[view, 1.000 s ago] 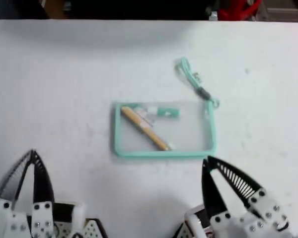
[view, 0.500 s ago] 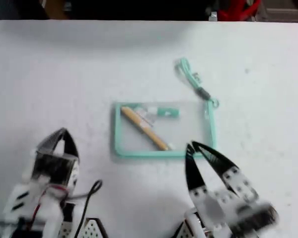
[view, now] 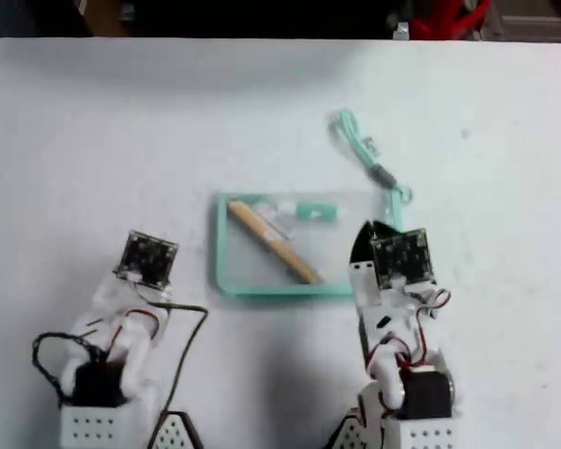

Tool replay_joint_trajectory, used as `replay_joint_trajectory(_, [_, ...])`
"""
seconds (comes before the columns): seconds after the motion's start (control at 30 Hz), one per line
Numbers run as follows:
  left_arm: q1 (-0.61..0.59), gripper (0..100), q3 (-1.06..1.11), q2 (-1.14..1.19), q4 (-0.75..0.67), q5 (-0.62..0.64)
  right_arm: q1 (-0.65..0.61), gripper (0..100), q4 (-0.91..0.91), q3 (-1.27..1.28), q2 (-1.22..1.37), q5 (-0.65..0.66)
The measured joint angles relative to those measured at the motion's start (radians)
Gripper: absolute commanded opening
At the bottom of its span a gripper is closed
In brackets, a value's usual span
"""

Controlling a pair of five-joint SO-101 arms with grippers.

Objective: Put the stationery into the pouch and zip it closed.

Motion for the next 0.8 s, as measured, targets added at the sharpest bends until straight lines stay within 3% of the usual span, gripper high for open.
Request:
replay_joint_trajectory(0.37, [-0.017, 2, 0.035, 0.017, 0.020, 0.000, 0.011, 1.8, 0.054, 0.129, -0.003, 0.002])
replay_joint_trajectory(0.67, [-0.017, 2, 0.037, 0.017, 0.216, 0.000, 0.011, 1.8, 0.439, 0.129, -0.003, 0.002])
replay_joint_trajectory(0.8, [0.011, 2, 0.037, 0.009, 0.227, 0.000, 0.011, 1.8, 0.463, 0.129, -0.003, 0.002])
